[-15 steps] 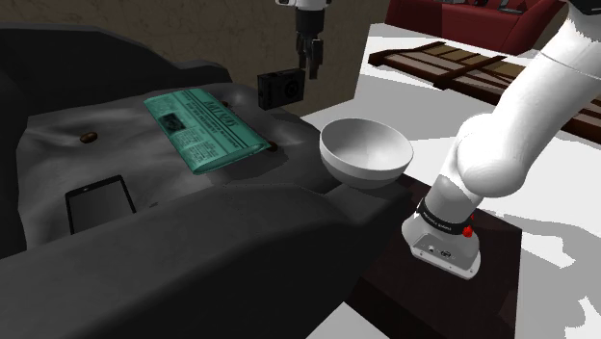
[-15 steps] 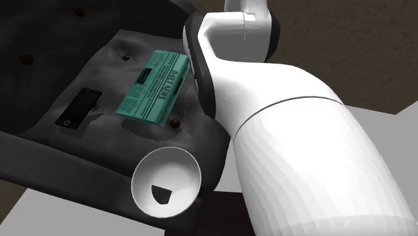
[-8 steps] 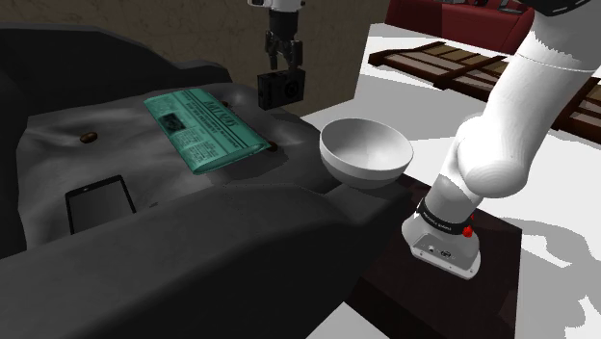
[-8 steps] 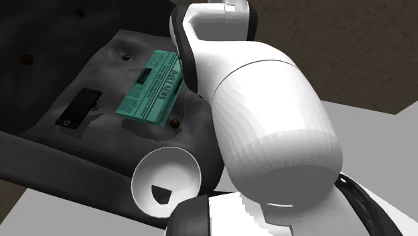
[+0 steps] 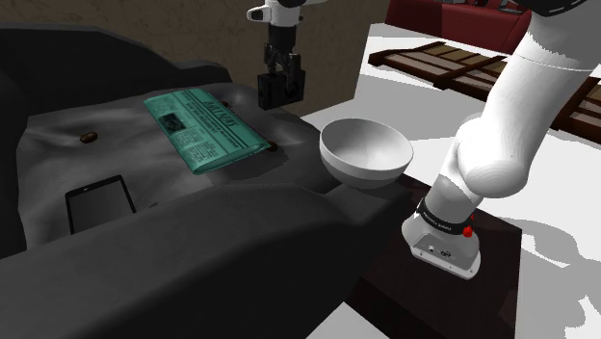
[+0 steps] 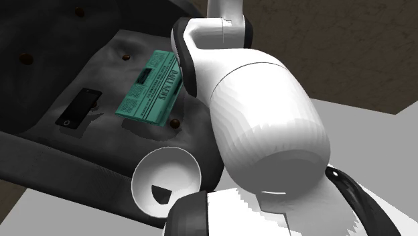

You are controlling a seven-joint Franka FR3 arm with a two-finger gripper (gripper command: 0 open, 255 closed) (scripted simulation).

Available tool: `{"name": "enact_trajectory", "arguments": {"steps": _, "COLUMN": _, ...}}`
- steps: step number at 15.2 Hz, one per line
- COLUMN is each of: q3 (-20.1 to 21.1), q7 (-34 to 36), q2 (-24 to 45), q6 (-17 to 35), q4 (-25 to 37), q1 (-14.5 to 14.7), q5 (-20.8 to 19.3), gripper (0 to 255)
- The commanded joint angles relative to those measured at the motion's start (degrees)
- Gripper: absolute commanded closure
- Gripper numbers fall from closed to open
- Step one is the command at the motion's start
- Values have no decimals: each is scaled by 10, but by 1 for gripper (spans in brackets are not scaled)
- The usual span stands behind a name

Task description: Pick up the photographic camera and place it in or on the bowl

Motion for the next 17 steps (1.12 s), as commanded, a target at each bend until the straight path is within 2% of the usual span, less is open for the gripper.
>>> {"name": "enact_trajectory", "arguments": {"steps": 1, "q3": 0, "q7": 0, "q2": 0, "q6": 2, "q4": -2, "q1": 0, "q5": 0, "gripper": 0}}
{"name": "enact_trajectory", "arguments": {"steps": 5, "q3": 0, "q7": 0, "q2": 0, "q6": 2, "q4": -1, "q1": 0, "q5": 0, "gripper": 0}}
{"name": "enact_trajectory", "arguments": {"steps": 6, "q3": 0, "q7": 0, "q2": 0, "q6": 2, "q4": -1, "q1": 0, "q5": 0, "gripper": 255}}
{"name": "enact_trajectory", "arguments": {"steps": 15, "q3": 0, "q7": 0, "q2": 0, "q6": 2, "q4": -2, "q1": 0, "q5": 0, "gripper": 255}}
{"name": "enact_trajectory", "arguments": {"steps": 17, "q3": 0, "q7": 0, "q2": -2, "q6": -13, "q4": 11, "q1": 0, "q5": 0, "gripper": 255}}
